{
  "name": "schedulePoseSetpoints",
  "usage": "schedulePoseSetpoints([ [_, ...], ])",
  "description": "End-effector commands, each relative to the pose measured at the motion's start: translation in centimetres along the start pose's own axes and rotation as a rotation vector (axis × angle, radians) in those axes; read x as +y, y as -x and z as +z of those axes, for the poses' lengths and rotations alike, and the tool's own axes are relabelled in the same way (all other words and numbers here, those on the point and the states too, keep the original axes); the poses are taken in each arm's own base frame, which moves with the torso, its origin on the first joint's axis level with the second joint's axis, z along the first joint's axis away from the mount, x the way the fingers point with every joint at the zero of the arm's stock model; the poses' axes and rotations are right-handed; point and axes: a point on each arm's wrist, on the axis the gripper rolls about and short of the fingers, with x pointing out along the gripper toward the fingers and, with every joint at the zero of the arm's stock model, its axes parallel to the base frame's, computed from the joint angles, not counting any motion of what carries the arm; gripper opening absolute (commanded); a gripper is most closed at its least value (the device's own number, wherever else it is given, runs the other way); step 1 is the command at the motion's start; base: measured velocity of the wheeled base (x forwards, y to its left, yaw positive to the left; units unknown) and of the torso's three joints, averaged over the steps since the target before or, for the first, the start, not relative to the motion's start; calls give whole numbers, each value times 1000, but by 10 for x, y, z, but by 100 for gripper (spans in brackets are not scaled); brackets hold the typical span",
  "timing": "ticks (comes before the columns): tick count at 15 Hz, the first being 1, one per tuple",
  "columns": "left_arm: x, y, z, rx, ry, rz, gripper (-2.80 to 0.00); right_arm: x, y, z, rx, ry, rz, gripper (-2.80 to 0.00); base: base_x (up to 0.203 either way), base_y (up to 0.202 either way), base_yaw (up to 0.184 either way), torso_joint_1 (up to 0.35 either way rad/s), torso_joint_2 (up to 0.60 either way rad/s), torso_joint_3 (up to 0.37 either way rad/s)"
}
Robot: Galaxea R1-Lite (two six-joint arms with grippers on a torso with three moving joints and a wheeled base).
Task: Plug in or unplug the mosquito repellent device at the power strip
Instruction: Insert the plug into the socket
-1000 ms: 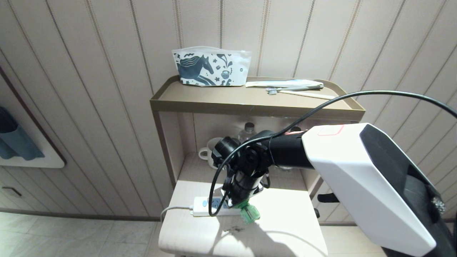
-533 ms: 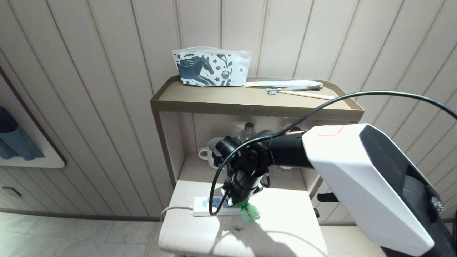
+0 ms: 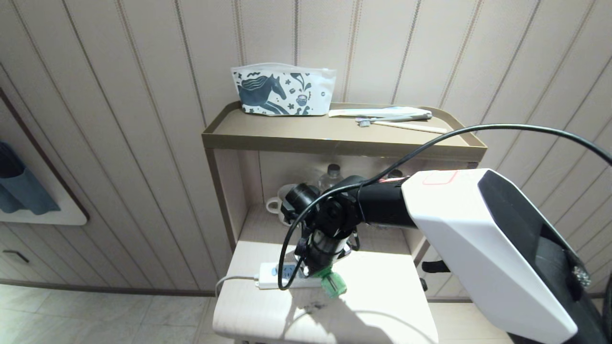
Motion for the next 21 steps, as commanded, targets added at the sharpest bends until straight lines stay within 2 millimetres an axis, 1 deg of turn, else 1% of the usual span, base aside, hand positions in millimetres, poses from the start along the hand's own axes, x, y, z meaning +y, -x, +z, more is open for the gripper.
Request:
schedulePoseSetpoints([
  [1, 0, 0, 0, 2, 0, 0, -280, 3, -11, -4, 22, 3, -43, -280, 0, 0, 0, 0, 0, 0],
  [3, 0, 0, 0, 2, 0, 0, -280, 3, -12, -5, 27, -7, -54, -280, 0, 0, 0, 0, 0, 0],
  [4, 0, 0, 0, 2, 0, 0, -280, -1, -7, -3, 18, -23, -53, -280, 0, 0, 0, 0, 0, 0],
  [6, 0, 0, 0, 2, 0, 0, -280, -4, -5, -2, 15, -32, -54, -280, 0, 0, 0, 0, 0, 0],
  [9, 0, 0, 0, 2, 0, 0, -280, -12, -13, -5, 46, -64, -64, -280, 0, 0, 0, 0, 0, 0],
  [11, 0, 0, 0, 2, 0, 0, -280, -19, -14, -6, 55, -85, -64, -280, 0, 0, 0, 0, 0, 0],
  [14, 0, 0, 0, 2, 0, 0, -280, -20, -16, -10, 85, -90, -52, -280, 0, 0, 0, 0, 0, 0],
  [16, 0, 0, 0, 2, 0, 0, -280, -19, -17, -11, 88, -109, -49, -280, 0, 0, 0, 0, 0, 0],
  [19, 0, 0, 0, 2, 0, 0, -280, -15, -21, -20, 117, -116, -57, -280, 0, 0, 0, 0, 0, 0],
  [21, 0, 0, 0, 2, 0, 0, -280, -14, -21, -20, 117, -116, -57, -280, 0, 0, 0, 0, 0, 0],
])
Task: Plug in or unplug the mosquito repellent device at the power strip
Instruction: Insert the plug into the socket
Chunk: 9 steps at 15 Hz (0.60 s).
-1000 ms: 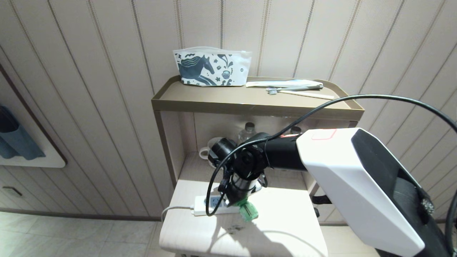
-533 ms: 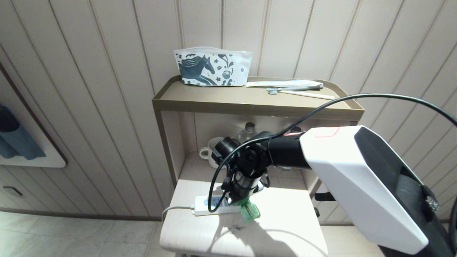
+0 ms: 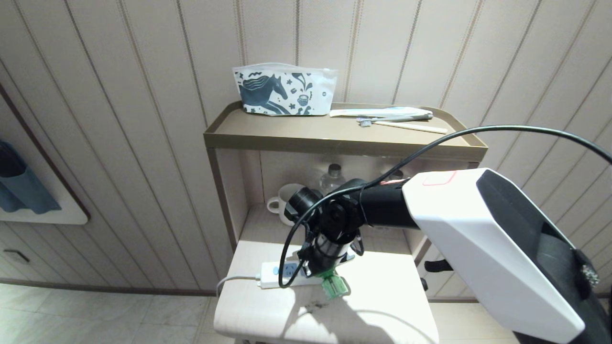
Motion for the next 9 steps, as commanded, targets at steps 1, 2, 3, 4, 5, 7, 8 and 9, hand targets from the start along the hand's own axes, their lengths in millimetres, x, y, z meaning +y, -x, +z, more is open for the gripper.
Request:
schedulePoseSetpoints([
  [1, 0, 0, 0, 2, 0, 0, -280, 1, -5, -2, 15, 2, -6, -280, 0, 0, 0, 0, 0, 0],
  [2, 0, 0, 0, 2, 0, 0, -280, 1, -6, -1, 13, 2, -7, -280, 0, 0, 0, 0, 0, 0],
  [3, 0, 0, 0, 2, 0, 0, -280, 2, -7, 0, 12, 2, -7, -280, 0, 0, 0, 0, 0, 0],
  [4, 0, 0, 0, 2, 0, 0, -280, 2, -6, 3, 3, 0, -4, -280, 0, 0, 0, 0, 0, 0],
  [5, 0, 0, 0, 2, 0, 0, -280, 2, -4, 5, -7, 4, 1, -280, 0, 0, 0, 0, 0, 0],
  [7, 0, 0, 0, 2, 0, 0, -280, 3, 0, 9, -28, 13, 8, -280, 0, 0, 0, 0, 0, 0],
  [8, 0, 0, 0, 2, 0, 0, -280, 2, 2, 12, -40, 17, 13, -280, 0, 0, 0, 0, 0, 0],
  [9, 0, 0, 0, 2, 0, 0, -280, 1, 0, 12, -36, 19, 12, -280, 0, 0, 0, 0, 0, 0],
])
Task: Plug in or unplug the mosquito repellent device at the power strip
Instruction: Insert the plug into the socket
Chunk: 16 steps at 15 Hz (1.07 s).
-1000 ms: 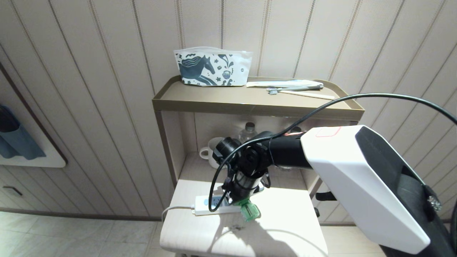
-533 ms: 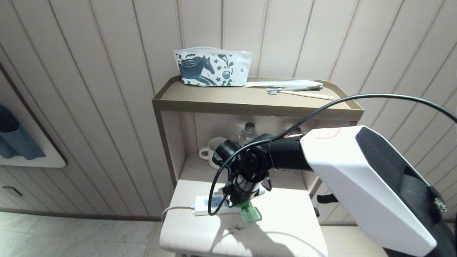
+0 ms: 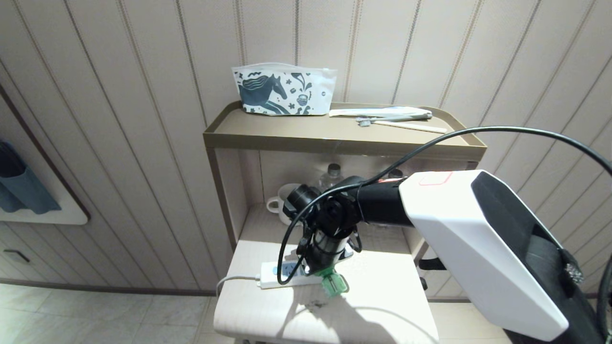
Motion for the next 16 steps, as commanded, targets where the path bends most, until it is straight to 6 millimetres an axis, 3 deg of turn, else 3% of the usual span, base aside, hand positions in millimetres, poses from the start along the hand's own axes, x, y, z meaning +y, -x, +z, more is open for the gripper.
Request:
schedulePoseSetpoints([
  [1, 0, 0, 0, 2, 0, 0, -280, 0, -6, 1, 0, -4, -2, -280, 0, 0, 0, 0, 0, 0],
  [8, 0, 0, 0, 2, 0, 0, -280, 12, -9, -5, 16, 9, -10, -280, 0, 0, 0, 0, 0, 0],
  [16, 0, 0, 0, 2, 0, 0, -280, 7, -12, -1, 7, 8, -10, -280, 0, 0, 0, 0, 0, 0],
])
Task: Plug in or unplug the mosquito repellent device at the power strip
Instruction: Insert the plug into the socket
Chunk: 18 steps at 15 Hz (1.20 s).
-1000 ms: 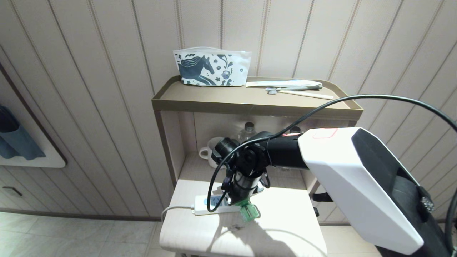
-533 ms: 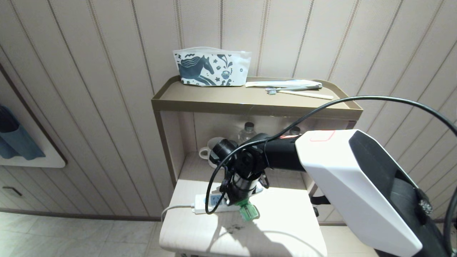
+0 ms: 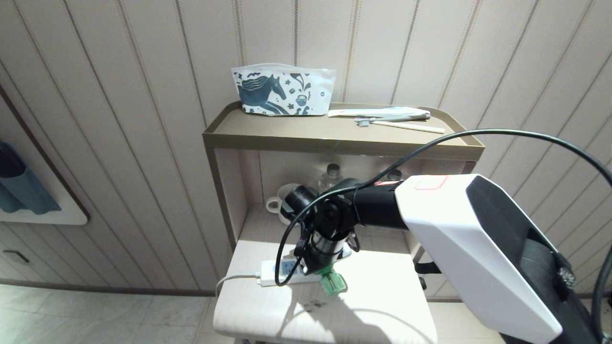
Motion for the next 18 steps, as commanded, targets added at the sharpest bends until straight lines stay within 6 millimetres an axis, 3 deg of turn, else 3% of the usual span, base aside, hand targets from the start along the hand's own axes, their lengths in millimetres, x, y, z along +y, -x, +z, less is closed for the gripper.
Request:
schedulePoseSetpoints([
  [1, 0, 0, 0, 2, -2, 0, -280, -2, -2, 2, -2, -6, -2, -280, 0, 0, 0, 0, 0, 0],
  [18, 0, 0, 0, 2, 0, 0, -280, -9, 33, -8, 79, 79, 40, -280, 0, 0, 0, 0, 0, 0],
])
